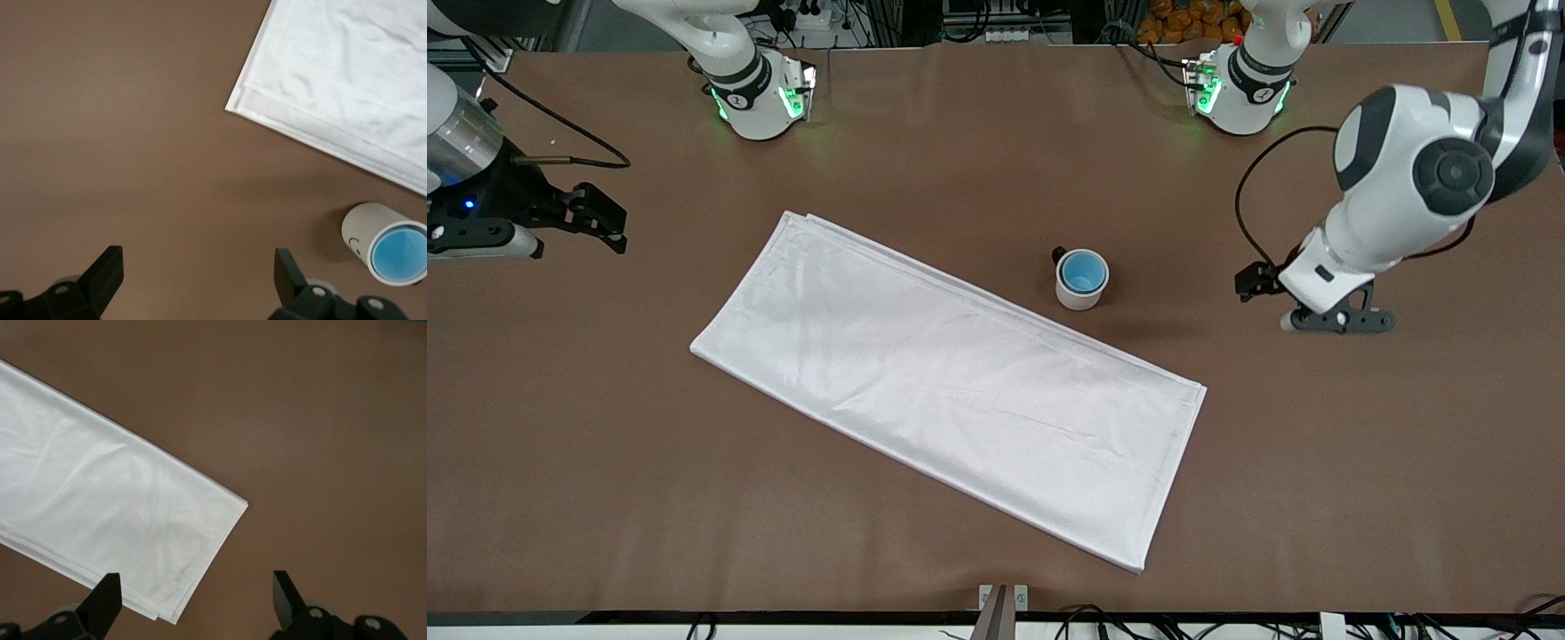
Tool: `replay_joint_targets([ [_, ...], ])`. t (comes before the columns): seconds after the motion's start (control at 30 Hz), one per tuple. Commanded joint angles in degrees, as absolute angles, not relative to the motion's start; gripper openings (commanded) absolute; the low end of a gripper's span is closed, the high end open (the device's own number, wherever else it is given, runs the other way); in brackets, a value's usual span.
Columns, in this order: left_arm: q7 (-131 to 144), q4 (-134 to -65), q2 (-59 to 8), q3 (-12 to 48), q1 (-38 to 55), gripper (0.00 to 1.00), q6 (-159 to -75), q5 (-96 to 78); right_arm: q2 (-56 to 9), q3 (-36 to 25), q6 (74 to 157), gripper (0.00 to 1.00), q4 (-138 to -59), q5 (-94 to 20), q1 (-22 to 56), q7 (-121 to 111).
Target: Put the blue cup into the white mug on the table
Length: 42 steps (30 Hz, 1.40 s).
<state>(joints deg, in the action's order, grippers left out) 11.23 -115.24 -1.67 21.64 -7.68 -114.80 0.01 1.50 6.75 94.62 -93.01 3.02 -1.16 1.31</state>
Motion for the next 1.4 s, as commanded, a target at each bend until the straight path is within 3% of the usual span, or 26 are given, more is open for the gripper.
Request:
replay_joint_targets([
  [0.0,10.6,-123.9,7.8,22.2,-8.8,1.00,-116.5,-2.4,3.6,6.4,95.7,1.00,-96.5,1.5,-2.2,-0.5],
  [0.13,9.3,-126.1,10.5,21.8,-8.9,1.00,-116.5,-2.9,3.6,6.4,96.2,1.00,-96.8,1.4,-2.1,-0.6],
  [0.37,1.6,-121.7,8.5,21.0,-12.9,1.00,-116.0,-2.6,3.9,5.9,96.2,1.00,-96.7,-0.2,-1.5,-0.6],
  [0.57,-3.3,-113.0,4.1,15.8,-8.7,1.00,-112.9,-1.0,4.1,4.0,96.2,1.00,-96.7,-4.0,-1.3,-3.4],
  [0.77,-3.2,-100.7,-1.2,7.3,-1.0,1.00,-104.3,1.1,4.3,4.0,96.0,1.00,-96.7,-4.2,-1.1,-3.4],
  [0.9,-3.2,-94.6,-4.0,6.7,-0.4,1.00,-101.4,1.1,4.4,4.0,95.9,1.00,-96.7,-4.2,-1.1,-3.3],
  [1.37,-3.7,-90.9,-4.7,6.1,0.7,1.00,-99.0,4.8,4.6,4.0,95.6,1.00,-96.8,-4.0,-0.4,-3.3],
])
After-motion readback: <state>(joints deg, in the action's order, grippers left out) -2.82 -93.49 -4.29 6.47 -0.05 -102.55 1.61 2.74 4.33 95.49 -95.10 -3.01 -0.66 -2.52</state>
